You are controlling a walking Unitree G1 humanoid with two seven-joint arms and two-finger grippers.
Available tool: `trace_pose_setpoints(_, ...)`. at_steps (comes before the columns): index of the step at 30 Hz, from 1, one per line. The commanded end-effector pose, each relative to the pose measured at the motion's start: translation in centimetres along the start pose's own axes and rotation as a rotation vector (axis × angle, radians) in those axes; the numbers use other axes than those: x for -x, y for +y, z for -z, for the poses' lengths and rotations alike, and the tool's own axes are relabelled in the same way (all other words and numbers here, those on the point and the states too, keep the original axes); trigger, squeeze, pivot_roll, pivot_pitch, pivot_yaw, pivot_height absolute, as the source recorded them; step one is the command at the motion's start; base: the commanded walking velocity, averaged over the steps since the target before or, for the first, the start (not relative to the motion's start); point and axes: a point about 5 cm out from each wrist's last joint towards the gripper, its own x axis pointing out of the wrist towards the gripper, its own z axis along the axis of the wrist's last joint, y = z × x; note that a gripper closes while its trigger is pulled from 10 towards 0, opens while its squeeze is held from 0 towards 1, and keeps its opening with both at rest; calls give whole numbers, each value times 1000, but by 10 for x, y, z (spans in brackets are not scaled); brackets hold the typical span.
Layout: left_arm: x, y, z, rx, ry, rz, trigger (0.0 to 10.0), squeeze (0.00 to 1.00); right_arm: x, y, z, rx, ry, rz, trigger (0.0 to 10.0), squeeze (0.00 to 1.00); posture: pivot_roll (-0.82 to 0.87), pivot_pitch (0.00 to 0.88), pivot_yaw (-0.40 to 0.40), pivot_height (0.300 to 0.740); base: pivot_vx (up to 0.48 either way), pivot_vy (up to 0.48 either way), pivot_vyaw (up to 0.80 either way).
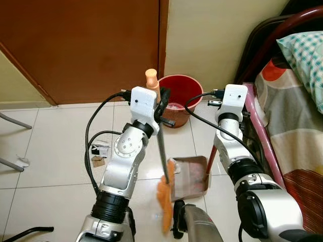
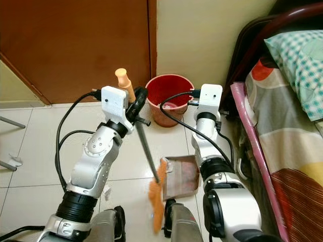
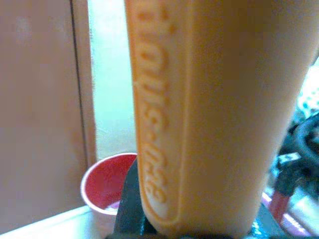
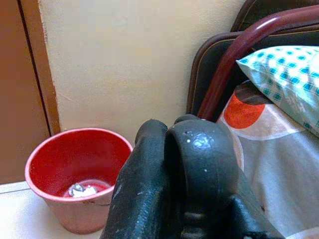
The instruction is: Sweep floor
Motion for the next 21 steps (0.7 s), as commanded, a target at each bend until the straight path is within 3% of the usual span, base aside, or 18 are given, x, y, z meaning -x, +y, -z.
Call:
trace_pose_setpoints(1,-1,-6,-9,65,-37,12,10000,0,-2,3,-4,-8,-11,-12,10000,0,58,297,-28,740,0,0,0)
trace_pose_setpoints(4,-4,-9,-19,136,-61,0,10000,0,-2,5,-5,-19,-12,-19,10000,0,61,289,-27,740,0,0,0)
trace_pose_setpoints(8,-5,-3,-23,130,-83,-22,10000,0,-3,6,-6,-28,-14,-23,10000,0,59,274,-25,740,0,0,0)
trace_pose_setpoints(9,-4,13,-31,109,-126,-81,10000,0,-4,4,-7,-34,-17,-23,10000,0,57,267,-24,740,0,0,0)
trace_pose_setpoints(12,-3,28,-41,102,-166,-132,10000,0,-5,2,-8,-37,-21,-20,10000,0,57,259,-27,740,0,0,0)
trace_pose_setpoints(14,-1,50,-57,92,-225,-199,10000,0,-7,-3,-7,-35,-19,-15,10000,0,58,241,-31,740,0,0,0)
trace_pose_setpoints(16,-1,50,-57,92,-225,-199,10000,0,-7,-3,-7,-35,-19,-15,10000,0,58,241,-31,740,0,0,0)
trace_pose_setpoints(18,-1,62,-70,93,-265,-239,10000,0,-8,-7,-6,-21,-16,-12,10000,0,62,230,-35,740,0,0,0)
trace_pose_setpoints(21,-1,67,-76,92,-286,-255,10000,0,-8,-8,-6,-13,-12,-11,10000,0,63,221,-37,740,0,0,0)
